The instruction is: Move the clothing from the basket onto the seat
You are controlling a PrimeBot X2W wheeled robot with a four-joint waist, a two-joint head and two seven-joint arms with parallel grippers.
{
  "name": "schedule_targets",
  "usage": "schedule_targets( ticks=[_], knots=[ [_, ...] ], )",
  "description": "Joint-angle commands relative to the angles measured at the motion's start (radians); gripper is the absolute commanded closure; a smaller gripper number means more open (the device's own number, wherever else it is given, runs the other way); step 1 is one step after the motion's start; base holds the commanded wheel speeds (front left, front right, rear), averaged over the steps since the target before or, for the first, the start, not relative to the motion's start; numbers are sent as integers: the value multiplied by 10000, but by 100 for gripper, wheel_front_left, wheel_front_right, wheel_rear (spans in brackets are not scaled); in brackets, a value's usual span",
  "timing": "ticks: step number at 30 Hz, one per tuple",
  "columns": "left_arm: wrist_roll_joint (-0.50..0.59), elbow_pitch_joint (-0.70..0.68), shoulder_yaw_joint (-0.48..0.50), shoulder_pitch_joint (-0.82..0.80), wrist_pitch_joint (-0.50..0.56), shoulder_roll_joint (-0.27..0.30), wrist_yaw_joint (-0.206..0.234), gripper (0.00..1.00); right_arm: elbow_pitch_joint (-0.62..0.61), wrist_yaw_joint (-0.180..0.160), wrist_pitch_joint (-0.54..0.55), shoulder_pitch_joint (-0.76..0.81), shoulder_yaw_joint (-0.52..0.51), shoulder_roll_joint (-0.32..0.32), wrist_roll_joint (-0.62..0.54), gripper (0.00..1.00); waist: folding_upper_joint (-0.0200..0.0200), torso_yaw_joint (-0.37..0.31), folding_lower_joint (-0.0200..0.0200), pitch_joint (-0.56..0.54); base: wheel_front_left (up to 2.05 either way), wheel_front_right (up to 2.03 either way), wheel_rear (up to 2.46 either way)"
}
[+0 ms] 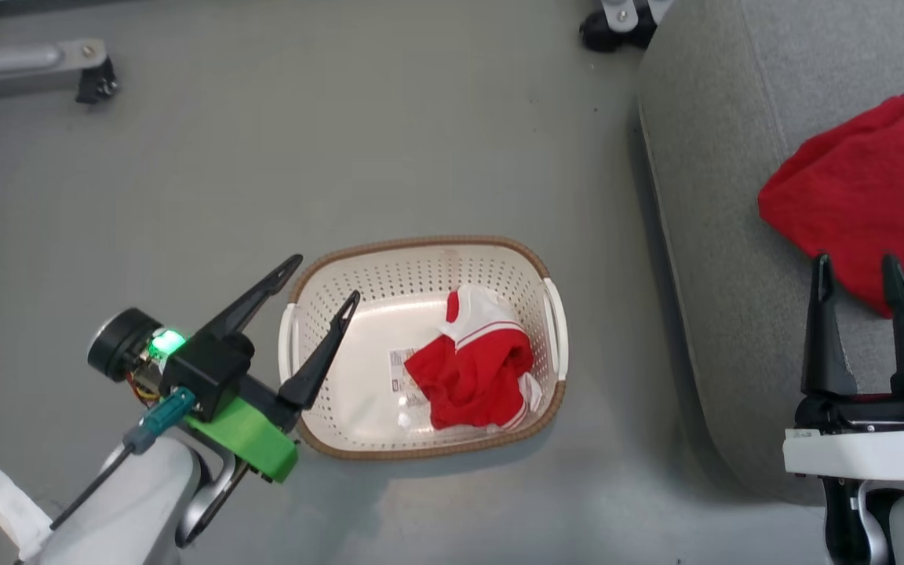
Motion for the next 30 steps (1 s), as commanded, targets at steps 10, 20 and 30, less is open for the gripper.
schedule_targets(
  ticks=[10, 20, 30],
  knots=[
    [-527, 314, -1988, -2255, 3, 1306, -28, 0, -514, -14, -5, -727, -404, -15, 922, 0, 0, -1935, 0, 3199, 0, 0, 0],
    [-1400, 1205, -5017, -4443, 53, 2461, -29, 0, -1067, -14, -7, -1096, -788, -5, 1789, 0, 0, -2741, 0, 4799, 0, 0, 0],
    [-2149, 1655, -6435, -5900, 1446, 2383, -29, 0, -1765, -14, -5, -1277, -1228, -9, 2659, 0, 0, -3129, 0, 5892, 0, 0, 0]
  ],
)
